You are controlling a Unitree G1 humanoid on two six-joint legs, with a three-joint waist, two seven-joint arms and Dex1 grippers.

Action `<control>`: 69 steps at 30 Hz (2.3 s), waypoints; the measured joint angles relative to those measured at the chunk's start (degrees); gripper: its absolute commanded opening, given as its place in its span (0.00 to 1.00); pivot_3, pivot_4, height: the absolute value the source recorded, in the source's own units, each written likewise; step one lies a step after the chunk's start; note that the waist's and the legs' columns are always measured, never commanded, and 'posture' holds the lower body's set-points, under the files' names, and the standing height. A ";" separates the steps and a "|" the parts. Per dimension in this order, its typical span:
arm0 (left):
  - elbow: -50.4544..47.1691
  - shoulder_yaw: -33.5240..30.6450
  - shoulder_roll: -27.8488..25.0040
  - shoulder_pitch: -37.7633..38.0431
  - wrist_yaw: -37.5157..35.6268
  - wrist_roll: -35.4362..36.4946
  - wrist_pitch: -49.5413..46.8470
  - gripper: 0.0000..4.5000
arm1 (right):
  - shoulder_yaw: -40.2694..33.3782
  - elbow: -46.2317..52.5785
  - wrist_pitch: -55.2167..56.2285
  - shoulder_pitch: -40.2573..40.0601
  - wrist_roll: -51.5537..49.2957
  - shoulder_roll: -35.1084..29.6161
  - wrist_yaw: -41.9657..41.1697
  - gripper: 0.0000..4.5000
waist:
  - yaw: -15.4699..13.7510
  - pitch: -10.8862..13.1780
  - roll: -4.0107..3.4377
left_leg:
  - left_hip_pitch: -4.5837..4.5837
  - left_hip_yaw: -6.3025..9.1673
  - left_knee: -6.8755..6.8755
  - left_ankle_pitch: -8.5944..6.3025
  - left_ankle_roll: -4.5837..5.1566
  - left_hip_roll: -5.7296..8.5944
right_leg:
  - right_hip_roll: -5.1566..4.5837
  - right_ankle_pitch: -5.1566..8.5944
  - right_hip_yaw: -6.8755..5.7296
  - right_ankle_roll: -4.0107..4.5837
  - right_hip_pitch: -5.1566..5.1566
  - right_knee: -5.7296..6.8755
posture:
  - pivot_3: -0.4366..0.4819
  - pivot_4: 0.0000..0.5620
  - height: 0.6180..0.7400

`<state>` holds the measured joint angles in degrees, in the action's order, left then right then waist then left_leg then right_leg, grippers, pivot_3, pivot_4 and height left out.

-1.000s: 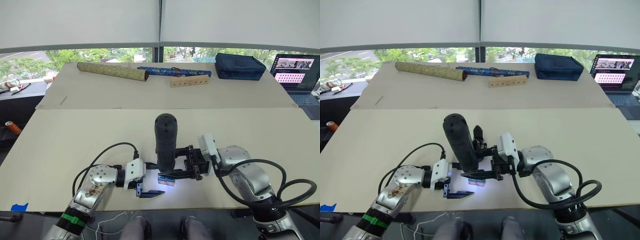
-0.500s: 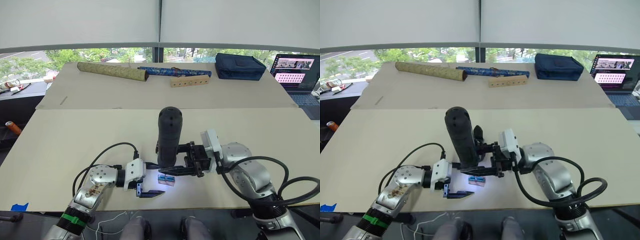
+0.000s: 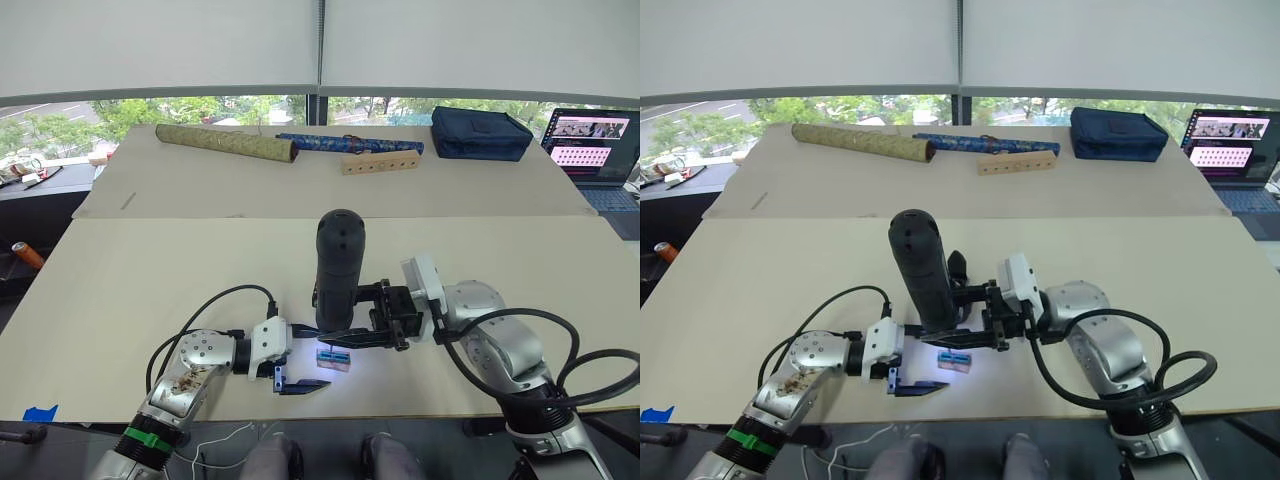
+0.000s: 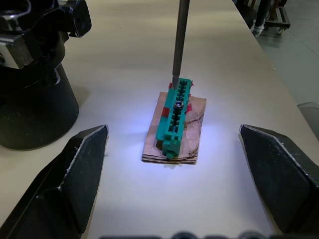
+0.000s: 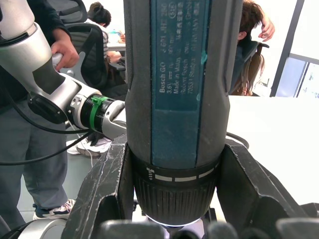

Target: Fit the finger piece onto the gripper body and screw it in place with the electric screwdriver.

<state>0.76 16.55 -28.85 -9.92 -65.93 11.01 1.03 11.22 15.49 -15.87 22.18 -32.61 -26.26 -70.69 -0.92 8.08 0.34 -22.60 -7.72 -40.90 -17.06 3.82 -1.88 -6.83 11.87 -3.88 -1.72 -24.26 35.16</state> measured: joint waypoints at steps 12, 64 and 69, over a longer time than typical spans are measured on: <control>-0.01 0.02 0.00 -0.03 0.03 0.00 -0.02 0.99 | 0.52 -0.32 0.07 -0.26 0.93 0.05 -0.12 0.42 | 0.00 0.00 0.00 | 0.00 0.00 0.00 0.00 0.00 0.01 | -0.02 0.00 -0.01 0.00 0.00 0.00 | 0.48 0.27 1.00; -0.47 0.00 -0.04 -0.04 0.14 0.00 -0.35 0.99 | 0.50 -1.12 0.39 -0.89 1.99 0.28 -0.15 0.42 | 0.04 0.00 -0.01 | 0.02 0.00 0.01 -0.01 0.02 0.01 | -0.05 0.00 -0.02 0.00 0.01 -0.01 | 0.48 0.27 1.00; -0.49 0.00 -0.04 -0.01 0.14 0.00 -0.35 0.99 | 0.50 -1.01 0.39 -1.01 1.99 0.28 -0.15 0.42 | 0.04 0.00 -0.01 | 0.03 0.00 0.01 -0.01 0.02 0.01 | -0.06 0.00 -0.02 0.00 0.01 -0.01 | 0.48 0.27 1.00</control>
<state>0.27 16.55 -28.89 -9.93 -65.79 11.01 0.67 11.72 14.48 -15.48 21.17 -30.62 -25.98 -70.84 -0.88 8.07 0.33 -22.58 -7.71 -40.89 -17.07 3.84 -1.87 -6.89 11.87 -3.90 -1.72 -24.25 35.15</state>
